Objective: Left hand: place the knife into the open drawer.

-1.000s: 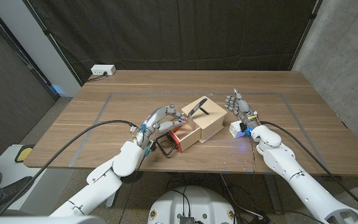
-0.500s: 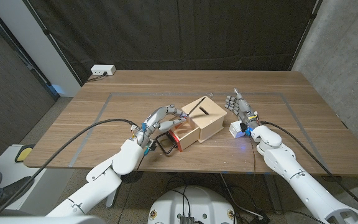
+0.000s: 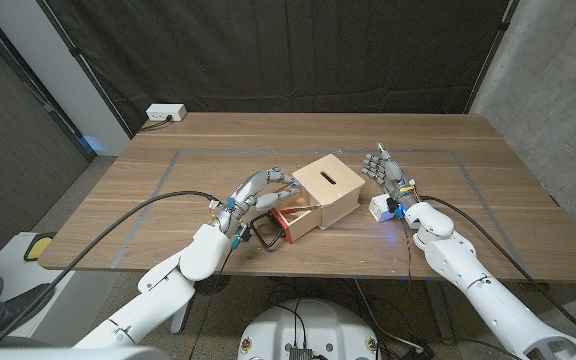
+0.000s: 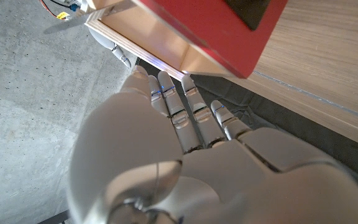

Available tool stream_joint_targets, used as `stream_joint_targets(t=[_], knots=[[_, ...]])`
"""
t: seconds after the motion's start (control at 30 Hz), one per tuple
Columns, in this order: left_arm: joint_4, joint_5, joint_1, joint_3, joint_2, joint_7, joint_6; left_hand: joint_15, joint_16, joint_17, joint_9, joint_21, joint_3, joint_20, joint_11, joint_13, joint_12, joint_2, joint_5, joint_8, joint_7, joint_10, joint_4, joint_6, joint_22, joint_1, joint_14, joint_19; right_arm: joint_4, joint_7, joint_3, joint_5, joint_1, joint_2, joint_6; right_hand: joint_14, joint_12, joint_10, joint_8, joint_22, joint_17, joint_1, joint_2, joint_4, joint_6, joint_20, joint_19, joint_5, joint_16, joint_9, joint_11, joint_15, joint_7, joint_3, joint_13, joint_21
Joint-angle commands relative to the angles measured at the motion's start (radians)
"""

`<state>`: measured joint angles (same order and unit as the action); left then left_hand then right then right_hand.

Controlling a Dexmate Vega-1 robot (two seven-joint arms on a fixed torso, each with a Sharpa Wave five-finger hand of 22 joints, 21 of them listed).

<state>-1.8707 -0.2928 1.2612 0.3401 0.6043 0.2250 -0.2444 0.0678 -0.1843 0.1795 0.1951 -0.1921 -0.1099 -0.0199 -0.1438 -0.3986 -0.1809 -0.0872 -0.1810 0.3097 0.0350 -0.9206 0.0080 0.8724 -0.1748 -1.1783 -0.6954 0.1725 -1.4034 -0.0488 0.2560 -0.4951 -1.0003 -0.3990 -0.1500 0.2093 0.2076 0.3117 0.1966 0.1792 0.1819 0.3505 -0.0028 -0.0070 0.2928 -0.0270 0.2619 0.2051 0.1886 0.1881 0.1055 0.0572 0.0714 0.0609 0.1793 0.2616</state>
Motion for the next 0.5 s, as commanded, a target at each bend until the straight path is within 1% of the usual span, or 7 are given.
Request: stream_joint_targets(t=[0.03, 0.17, 0.27, 0.37, 0.4, 0.47, 0.5], knots=[[0.0, 0.023, 0.017, -0.013, -0.008, 0.01, -0.019, 0.067, 0.003, 0.005, 0.0, 0.0, 0.006, -0.005, 0.007, 0.008, -0.001, 0.004, 0.003, -0.019, 0.0, 0.03, 0.019, -0.026, -0.004, 0.027, 0.026, -0.014, 0.003, -0.008, 0.003, 0.001, 0.005, 0.0, -0.004, 0.002, 0.003, 0.008, 0.001, 0.006, 0.002, 0.003, 0.008, -0.006, 0.008, 0.0, 0.008, -0.002, 0.001, 0.002, 0.005, 0.004, -0.003, 0.001, 0.005, 0.0], [-0.007, 0.029, 0.022, -0.02, -0.01, 0.01, -0.016, 0.054, 0.005, 0.006, 0.0, 0.0, 0.014, -0.005, 0.012, 0.015, 0.0, 0.008, 0.002, -0.03, -0.004, 0.052, 0.03, -0.042, -0.005, 0.047, 0.049, -0.021, 0.002, -0.009, 0.003, 0.001, 0.007, -0.001, -0.004, 0.002, 0.004, 0.009, 0.001, 0.006, 0.002, 0.004, 0.009, -0.006, 0.008, 0.0, 0.009, -0.003, 0.0, 0.002, 0.004, 0.003, -0.003, 0.001, 0.005, -0.001], [-0.008, 0.03, 0.023, -0.024, -0.012, 0.014, -0.022, 0.05, 0.005, 0.007, 0.001, 0.0, 0.021, -0.005, 0.016, 0.02, 0.002, 0.01, 0.001, -0.039, -0.006, 0.077, 0.04, -0.056, -0.005, 0.065, 0.067, -0.028, 0.001, -0.01, 0.003, 0.002, 0.007, -0.002, -0.004, 0.002, 0.003, 0.008, 0.001, 0.006, 0.002, 0.004, 0.009, -0.006, 0.008, 0.0, 0.009, -0.003, 0.0, 0.002, 0.004, 0.003, -0.003, 0.001, 0.005, -0.001], [-0.008, 0.034, 0.024, -0.028, -0.015, 0.016, -0.028, 0.045, 0.007, 0.007, 0.001, 0.001, 0.025, -0.008, 0.014, 0.025, 0.002, 0.012, -0.001, -0.05, -0.007, 0.099, 0.047, -0.075, -0.006, 0.076, 0.089, -0.036, 0.0, -0.011, 0.003, 0.002, 0.007, -0.003, -0.003, 0.002, 0.004, 0.009, 0.001, 0.006, 0.002, 0.004, 0.009, -0.006, 0.008, 0.0, 0.009, -0.003, 0.0, 0.003, 0.002, 0.003, -0.004, 0.001, 0.005, -0.002], [-0.008, 0.036, 0.023, -0.03, -0.015, 0.015, -0.03, 0.043, 0.005, 0.008, 0.002, 0.0, 0.027, -0.009, 0.017, 0.027, 0.004, 0.011, -0.002, -0.052, -0.006, 0.111, 0.05, -0.078, -0.006, 0.081, 0.091, -0.038, -0.001, -0.011, 0.003, 0.002, 0.007, -0.003, -0.003, 0.003, 0.004, 0.009, 0.001, 0.006, 0.002, 0.004, 0.009, -0.007, 0.008, 0.0, 0.009, -0.003, 0.0, 0.003, 0.003, 0.004, -0.004, 0.001, 0.005, -0.002], [-0.009, 0.037, 0.024, -0.033, -0.018, 0.019, -0.032, 0.039, 0.004, 0.008, 0.002, 0.0, 0.03, -0.012, 0.013, 0.03, 0.004, 0.012, -0.003, -0.059, -0.01, 0.128, 0.055, -0.09, -0.006, 0.09, 0.101, -0.043, -0.001, -0.011, 0.003, 0.002, 0.008, -0.003, -0.003, 0.003, 0.004, 0.009, 0.0, 0.006, 0.002, 0.004, 0.009, -0.007, 0.008, 0.0, 0.01, -0.003, 0.0, 0.003, 0.004, 0.004, -0.006, 0.001, 0.005, -0.003], [-0.009, 0.036, 0.025, -0.035, -0.019, 0.022, -0.034, 0.038, 0.005, 0.009, 0.002, 0.0, 0.031, -0.012, 0.019, 0.032, 0.003, 0.012, -0.004, -0.06, -0.009, 0.133, 0.057, -0.092, -0.006, 0.093, 0.108, -0.044, -0.001, -0.012, 0.004, 0.002, 0.008, -0.003, -0.003, 0.003, 0.004, 0.009, 0.0, 0.006, 0.002, 0.004, 0.009, -0.007, 0.008, 0.0, 0.01, -0.003, 0.0, 0.003, 0.003, 0.004, -0.006, 0.001, 0.005, -0.003]])
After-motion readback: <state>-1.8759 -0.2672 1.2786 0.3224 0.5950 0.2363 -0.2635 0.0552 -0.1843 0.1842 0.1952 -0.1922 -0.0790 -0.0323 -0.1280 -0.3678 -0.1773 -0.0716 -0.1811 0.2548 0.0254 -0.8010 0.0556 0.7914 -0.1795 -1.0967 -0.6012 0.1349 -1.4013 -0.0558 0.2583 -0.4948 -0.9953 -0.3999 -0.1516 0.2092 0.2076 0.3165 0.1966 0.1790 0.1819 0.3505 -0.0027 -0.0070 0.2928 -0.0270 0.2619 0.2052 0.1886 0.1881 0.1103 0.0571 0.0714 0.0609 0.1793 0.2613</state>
